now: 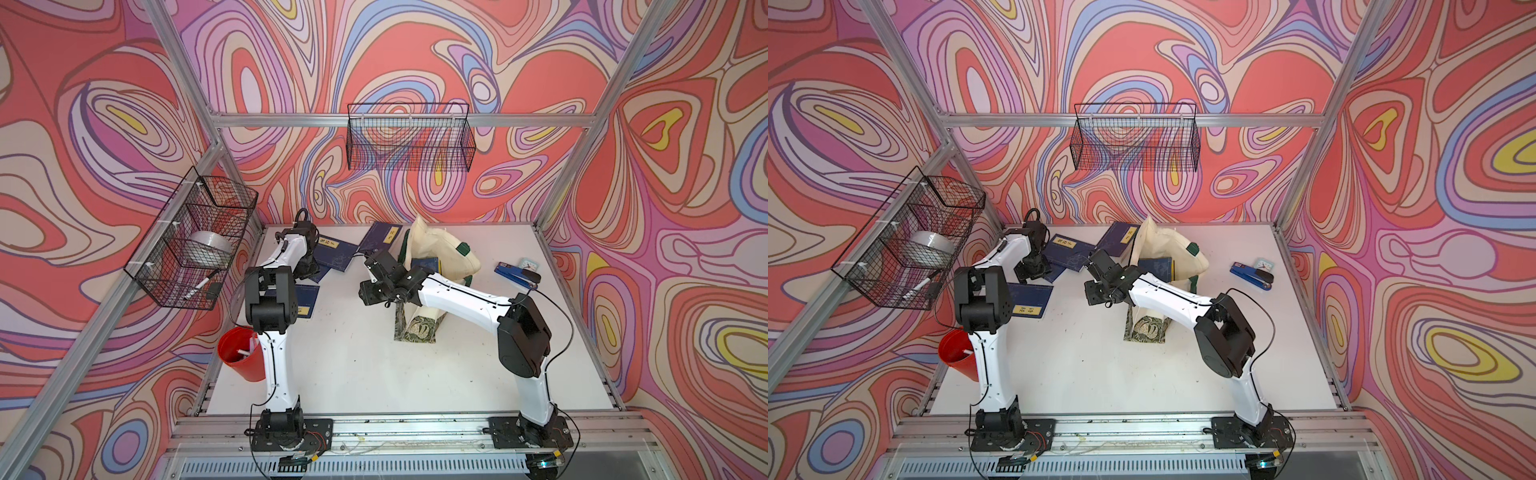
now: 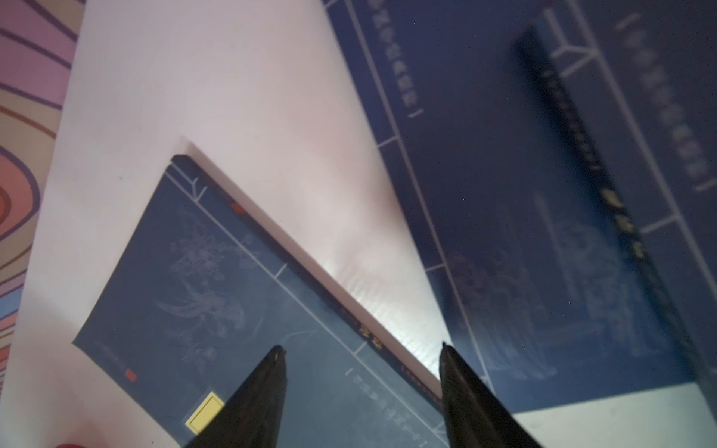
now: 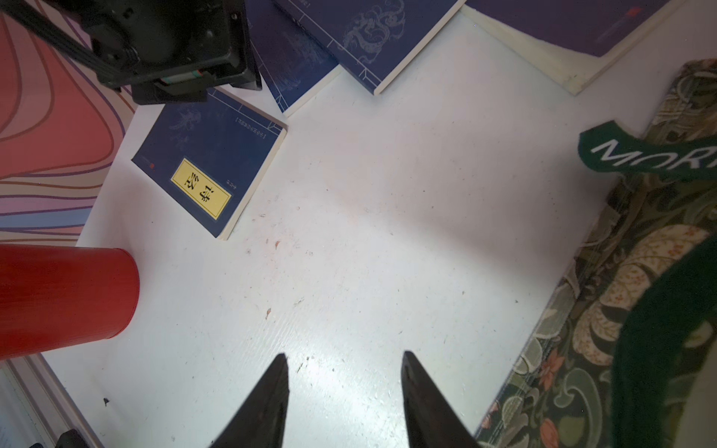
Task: Put the books into the canvas bag
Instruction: Move the book to the center of the board.
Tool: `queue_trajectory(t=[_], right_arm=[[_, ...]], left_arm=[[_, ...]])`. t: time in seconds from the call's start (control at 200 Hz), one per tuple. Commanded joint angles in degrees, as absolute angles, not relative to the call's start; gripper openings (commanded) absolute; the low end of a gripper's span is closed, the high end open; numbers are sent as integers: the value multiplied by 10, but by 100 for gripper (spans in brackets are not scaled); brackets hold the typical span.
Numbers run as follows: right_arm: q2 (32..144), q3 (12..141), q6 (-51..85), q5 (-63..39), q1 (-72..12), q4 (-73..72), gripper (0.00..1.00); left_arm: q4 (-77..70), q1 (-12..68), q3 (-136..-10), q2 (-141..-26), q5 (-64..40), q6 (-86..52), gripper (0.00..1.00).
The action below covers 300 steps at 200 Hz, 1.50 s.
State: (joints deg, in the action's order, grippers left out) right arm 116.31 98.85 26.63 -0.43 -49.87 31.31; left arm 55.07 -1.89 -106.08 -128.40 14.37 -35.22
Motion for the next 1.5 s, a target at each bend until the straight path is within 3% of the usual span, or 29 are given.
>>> queue_trajectory(t=[0.0, 0.401, 0.751, 0.966, 1.157, 1.307, 1.417, 1.497], right_arm=[[1142, 985, 260, 0, -499, 305, 49], [1126, 970, 247, 11, -499, 309, 49], [1121, 976, 236, 17, -499, 313, 49], [1121, 972, 241, 3, -500, 318, 49], [1133, 950, 262, -29, -499, 305, 49], [1144, 935, 287, -57, -500, 284, 49], [1152, 929, 298, -69, -500, 267, 48], [1174, 946, 298, -77, -500, 266, 48]], left_arm=[[595, -30, -1068, -1286, 143, -431, 67], [565, -50, -1007, -1284, 73, -550, 68], [477, -40, -798, -1163, -1, -568, 48], [428, 38, -687, -1092, -13, -568, 47], [402, 168, -626, -1055, 6, -578, 46], [439, 214, -634, -993, 70, -564, 49], [486, 199, -661, -929, 145, -519, 59], [490, 153, -649, -896, 130, -503, 68]])
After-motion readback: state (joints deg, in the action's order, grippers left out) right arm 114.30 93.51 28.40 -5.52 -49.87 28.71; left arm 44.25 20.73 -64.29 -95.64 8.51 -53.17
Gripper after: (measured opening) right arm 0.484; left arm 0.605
